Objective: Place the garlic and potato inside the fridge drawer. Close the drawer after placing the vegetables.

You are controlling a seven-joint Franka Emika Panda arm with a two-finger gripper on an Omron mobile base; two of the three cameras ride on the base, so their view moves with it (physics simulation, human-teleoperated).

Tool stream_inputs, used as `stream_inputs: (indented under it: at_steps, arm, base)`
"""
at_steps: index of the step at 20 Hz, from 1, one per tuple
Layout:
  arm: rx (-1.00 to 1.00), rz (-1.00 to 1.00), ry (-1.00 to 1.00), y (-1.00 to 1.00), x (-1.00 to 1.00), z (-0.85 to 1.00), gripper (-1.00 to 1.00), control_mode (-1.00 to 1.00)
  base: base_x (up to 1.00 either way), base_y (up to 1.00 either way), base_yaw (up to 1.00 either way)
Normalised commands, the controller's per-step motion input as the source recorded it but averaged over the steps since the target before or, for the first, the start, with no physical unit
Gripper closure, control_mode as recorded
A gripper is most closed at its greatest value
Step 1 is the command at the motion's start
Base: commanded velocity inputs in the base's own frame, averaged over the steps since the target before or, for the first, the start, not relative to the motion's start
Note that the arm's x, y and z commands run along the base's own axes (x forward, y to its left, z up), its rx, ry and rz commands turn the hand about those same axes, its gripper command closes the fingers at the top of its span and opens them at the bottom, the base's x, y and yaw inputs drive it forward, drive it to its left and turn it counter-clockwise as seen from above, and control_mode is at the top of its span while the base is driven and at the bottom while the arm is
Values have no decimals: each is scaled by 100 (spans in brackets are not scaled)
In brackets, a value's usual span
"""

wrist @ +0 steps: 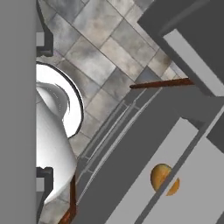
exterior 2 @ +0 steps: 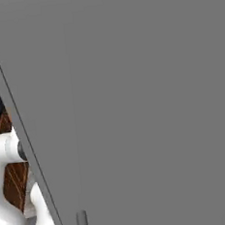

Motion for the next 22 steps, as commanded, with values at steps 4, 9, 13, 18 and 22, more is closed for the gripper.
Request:
stream_inputs:
  at_steps: [4,9,13,18,22]
  arm:
    - [0,0,0,0,0,0,-100,100]
    - [0,0,0,0,0,0,-100,100]
    - [0,0,0,0,0,0,-100,100]
    - [0,0,0,0,0,0,-100,100]
    - [0,0,0,0,0,0,-100,100]
  base:
    - [-46,52,66]
    - [-65,95,50]
    - [-100,44,29]
    - [-100,4,12]
    - [-100,-8,11]
